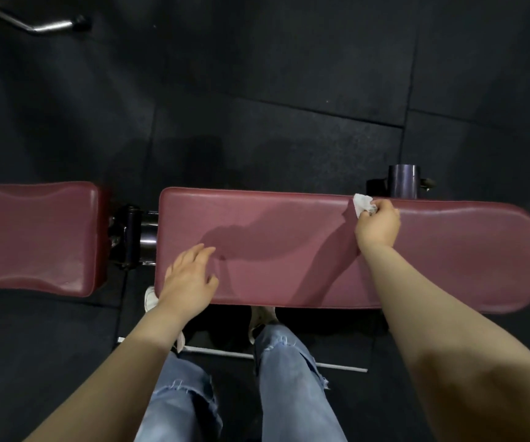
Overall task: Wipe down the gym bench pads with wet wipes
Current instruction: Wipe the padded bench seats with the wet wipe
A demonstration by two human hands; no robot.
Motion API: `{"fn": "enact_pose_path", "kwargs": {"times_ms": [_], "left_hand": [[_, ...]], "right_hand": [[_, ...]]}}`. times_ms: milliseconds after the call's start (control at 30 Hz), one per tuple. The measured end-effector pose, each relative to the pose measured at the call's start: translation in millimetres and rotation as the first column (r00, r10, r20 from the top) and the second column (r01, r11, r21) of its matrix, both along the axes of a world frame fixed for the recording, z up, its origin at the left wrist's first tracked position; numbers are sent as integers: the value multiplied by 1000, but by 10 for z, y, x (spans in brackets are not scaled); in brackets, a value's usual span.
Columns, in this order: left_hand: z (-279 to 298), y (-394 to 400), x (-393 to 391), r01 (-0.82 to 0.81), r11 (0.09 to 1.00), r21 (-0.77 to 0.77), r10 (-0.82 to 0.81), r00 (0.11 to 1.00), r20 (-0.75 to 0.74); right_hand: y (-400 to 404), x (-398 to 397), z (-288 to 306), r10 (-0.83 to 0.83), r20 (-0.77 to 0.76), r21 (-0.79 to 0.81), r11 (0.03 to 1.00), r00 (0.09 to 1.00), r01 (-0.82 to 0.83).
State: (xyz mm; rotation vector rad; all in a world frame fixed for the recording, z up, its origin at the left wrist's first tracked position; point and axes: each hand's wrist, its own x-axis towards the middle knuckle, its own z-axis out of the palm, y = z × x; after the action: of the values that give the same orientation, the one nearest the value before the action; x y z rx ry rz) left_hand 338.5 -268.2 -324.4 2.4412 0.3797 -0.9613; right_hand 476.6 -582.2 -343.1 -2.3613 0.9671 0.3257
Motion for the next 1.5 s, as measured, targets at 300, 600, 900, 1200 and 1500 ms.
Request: {"fn": "enact_pose_path", "kwargs": {"times_ms": [300, 600, 900, 1200, 1500], "left_hand": [[-161, 308, 48, -11, 998, -68, 12, 1000, 17], [-366, 1001, -24, -99, 985, -138, 102, 995, 14], [-469, 1294, -152, -100, 990, -100, 92, 993, -80], [-475, 1249, -151, -36, 992, -123, 17, 988, -151], [-472, 1283, -140, -31, 990, -140, 7, 986, -170]], "right_hand": [[850, 59, -295, -102, 49, -9, 995, 994, 103], [2258, -40, -416, 58, 133, -40, 998, 989, -53], [3149, -226, -594, 968, 145, 226, 167, 203, -960], [1644, -153, -407, 837, 108, 96, 528, 536, -844], [906, -346, -324, -166, 93, -84, 981, 982, 173]]}}
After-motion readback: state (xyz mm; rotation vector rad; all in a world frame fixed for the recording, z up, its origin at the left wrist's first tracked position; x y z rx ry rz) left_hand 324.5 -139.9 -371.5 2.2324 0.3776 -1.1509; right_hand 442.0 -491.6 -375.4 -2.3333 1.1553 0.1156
